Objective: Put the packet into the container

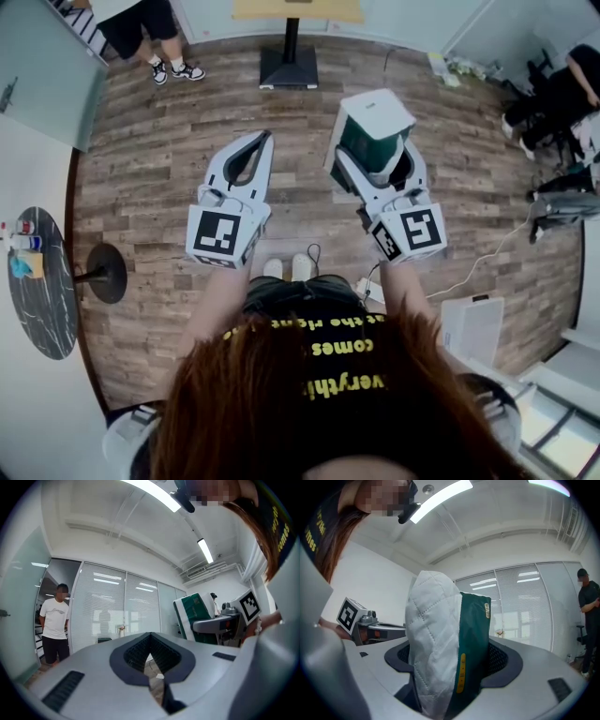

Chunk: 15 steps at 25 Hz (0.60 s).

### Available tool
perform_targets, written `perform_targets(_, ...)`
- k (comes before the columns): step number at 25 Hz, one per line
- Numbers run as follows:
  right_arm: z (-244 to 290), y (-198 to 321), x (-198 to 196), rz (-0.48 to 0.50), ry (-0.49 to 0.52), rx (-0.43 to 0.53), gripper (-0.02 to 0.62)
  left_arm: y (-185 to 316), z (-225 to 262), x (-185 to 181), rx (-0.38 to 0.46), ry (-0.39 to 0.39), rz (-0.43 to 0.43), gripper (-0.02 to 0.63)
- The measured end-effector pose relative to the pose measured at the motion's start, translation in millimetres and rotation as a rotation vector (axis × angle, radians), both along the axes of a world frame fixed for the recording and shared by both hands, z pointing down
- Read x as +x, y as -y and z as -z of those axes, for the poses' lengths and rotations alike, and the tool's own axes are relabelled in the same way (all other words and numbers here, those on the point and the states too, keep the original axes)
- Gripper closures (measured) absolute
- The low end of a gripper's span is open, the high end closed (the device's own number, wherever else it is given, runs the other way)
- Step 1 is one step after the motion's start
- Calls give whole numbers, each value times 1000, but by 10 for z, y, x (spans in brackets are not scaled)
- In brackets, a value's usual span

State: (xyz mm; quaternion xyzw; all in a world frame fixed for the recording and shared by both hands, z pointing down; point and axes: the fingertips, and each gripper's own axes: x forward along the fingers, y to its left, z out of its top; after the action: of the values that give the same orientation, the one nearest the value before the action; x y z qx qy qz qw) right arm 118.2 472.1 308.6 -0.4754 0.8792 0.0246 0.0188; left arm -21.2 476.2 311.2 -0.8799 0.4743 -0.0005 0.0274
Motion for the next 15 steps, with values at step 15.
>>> perform_targets(15,68,573,299,-15,21,18,212,570,-20,209,-7,-6,35,606)
